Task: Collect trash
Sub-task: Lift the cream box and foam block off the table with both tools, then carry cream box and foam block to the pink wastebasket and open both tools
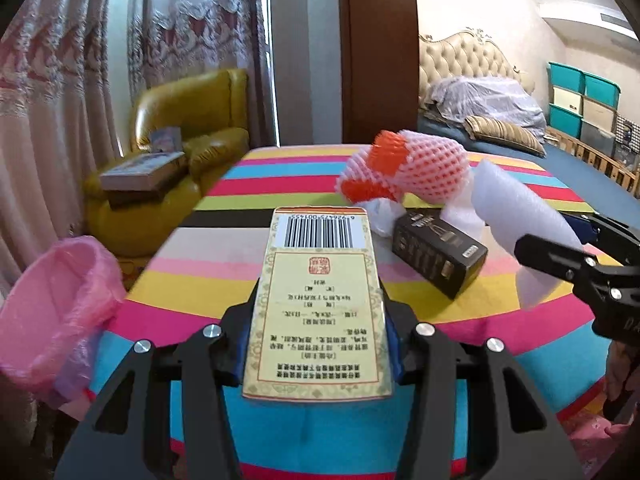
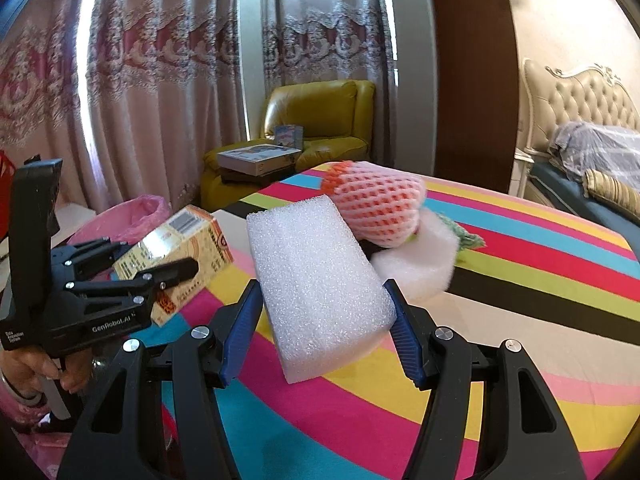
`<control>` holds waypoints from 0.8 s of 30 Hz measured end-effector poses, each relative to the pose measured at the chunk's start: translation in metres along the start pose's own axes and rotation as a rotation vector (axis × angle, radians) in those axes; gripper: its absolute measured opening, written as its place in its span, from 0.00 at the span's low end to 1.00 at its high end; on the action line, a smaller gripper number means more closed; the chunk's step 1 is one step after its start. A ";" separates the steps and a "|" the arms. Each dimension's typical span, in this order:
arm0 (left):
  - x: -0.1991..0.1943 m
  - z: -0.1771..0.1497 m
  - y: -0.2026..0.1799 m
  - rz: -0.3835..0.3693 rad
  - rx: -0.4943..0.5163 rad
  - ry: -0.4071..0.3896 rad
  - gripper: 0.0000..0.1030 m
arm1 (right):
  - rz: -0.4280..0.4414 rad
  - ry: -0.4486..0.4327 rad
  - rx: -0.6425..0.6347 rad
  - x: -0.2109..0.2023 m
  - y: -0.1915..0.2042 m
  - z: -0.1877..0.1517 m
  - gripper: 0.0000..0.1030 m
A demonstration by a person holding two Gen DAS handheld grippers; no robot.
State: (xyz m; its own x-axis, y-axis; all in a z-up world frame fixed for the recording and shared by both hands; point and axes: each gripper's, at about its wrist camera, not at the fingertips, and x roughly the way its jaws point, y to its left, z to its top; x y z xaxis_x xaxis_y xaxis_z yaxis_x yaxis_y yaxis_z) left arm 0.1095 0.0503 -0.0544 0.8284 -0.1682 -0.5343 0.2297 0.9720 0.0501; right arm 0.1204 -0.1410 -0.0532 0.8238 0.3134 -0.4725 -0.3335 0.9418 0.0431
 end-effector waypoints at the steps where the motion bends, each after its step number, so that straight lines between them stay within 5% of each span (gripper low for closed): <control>1: -0.003 -0.001 0.003 0.009 -0.003 -0.006 0.47 | 0.006 0.001 -0.007 0.000 0.004 0.000 0.57; 24: -0.058 -0.015 0.094 0.210 -0.121 -0.099 0.47 | 0.197 0.036 -0.234 0.037 0.113 0.034 0.57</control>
State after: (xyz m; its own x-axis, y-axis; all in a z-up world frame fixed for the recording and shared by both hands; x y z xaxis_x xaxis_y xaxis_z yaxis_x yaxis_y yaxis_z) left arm 0.0755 0.1542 -0.0316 0.8989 0.0303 -0.4372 -0.0110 0.9989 0.0466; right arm 0.1291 -0.0192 -0.0364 0.7172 0.4788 -0.5063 -0.5852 0.8083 -0.0646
